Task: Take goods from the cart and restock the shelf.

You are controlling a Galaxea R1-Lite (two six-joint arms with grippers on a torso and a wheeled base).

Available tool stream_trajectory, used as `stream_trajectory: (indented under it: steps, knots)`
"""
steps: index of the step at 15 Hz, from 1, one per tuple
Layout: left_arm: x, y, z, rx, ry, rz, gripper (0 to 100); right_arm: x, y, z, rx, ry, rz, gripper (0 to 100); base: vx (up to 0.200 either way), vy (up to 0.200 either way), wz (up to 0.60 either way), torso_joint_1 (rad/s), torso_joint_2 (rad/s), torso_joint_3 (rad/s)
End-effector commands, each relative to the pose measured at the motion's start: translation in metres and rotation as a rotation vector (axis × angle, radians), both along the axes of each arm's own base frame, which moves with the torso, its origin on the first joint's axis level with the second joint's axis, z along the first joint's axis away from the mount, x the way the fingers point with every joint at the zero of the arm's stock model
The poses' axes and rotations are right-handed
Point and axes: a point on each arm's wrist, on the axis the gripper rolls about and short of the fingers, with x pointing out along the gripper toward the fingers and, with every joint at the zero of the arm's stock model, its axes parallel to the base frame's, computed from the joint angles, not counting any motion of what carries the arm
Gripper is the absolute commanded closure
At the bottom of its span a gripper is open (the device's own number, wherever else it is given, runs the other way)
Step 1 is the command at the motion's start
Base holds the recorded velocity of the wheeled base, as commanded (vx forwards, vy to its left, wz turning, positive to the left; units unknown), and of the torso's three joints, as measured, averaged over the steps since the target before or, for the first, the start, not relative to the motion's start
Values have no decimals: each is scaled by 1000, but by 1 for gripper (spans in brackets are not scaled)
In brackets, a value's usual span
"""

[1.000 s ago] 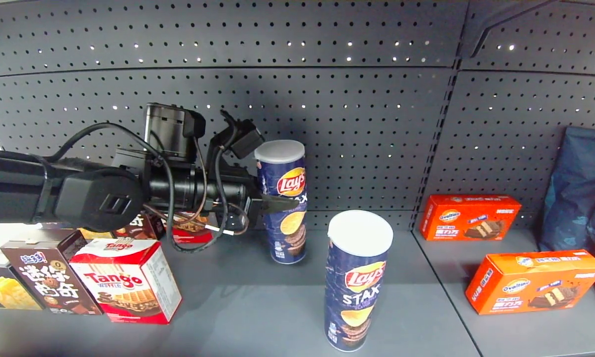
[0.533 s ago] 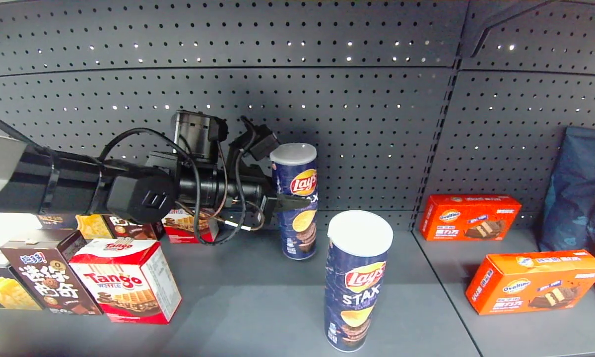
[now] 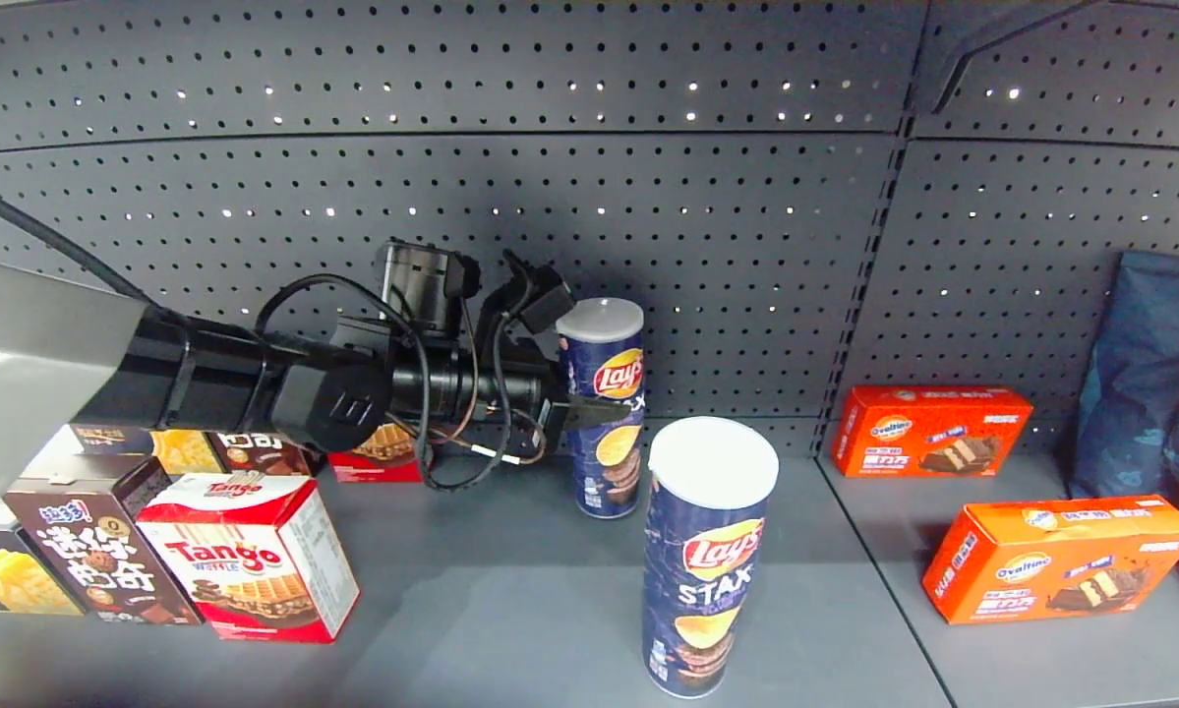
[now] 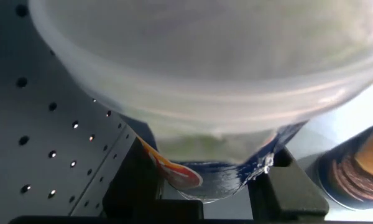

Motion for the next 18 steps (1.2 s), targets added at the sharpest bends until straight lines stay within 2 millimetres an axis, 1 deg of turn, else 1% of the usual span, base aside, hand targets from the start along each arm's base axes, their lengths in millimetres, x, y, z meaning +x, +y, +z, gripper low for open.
stream_trajectory:
  steps: [1,8,10,11,13,15,16,18]
  knots:
    - [3,-3,-6,5,12,-6,100,0,0,0,0,1,1,0,0,0,0,0,0,0]
    - [7,-14,-21,14,32,-24,100,0,0,0,0,1,1,0,0,0,0,0,0,0]
    - [6,-15,-22,15,30,-25,100,0,0,0,0,1,1,0,0,0,0,0,0,0]
    - [6,-15,-22,16,31,-25,0,0,0,0,0,1,1,0,0,0,0,0,0,0]
    - [5,-16,-21,15,31,-26,0,0,0,0,0,1,1,0,0,0,0,0,0,0]
    - [5,-13,-21,12,19,-17,0,0,0,0,0,1,1,0,0,0,0,0,0,0]
    - [3,-11,-22,13,24,-14,0,0,0,0,0,1,1,0,0,0,0,0,0,0]
    - [-6,-3,-17,13,22,-6,0,0,0,0,0,1,1,0,0,0,0,0,0,0]
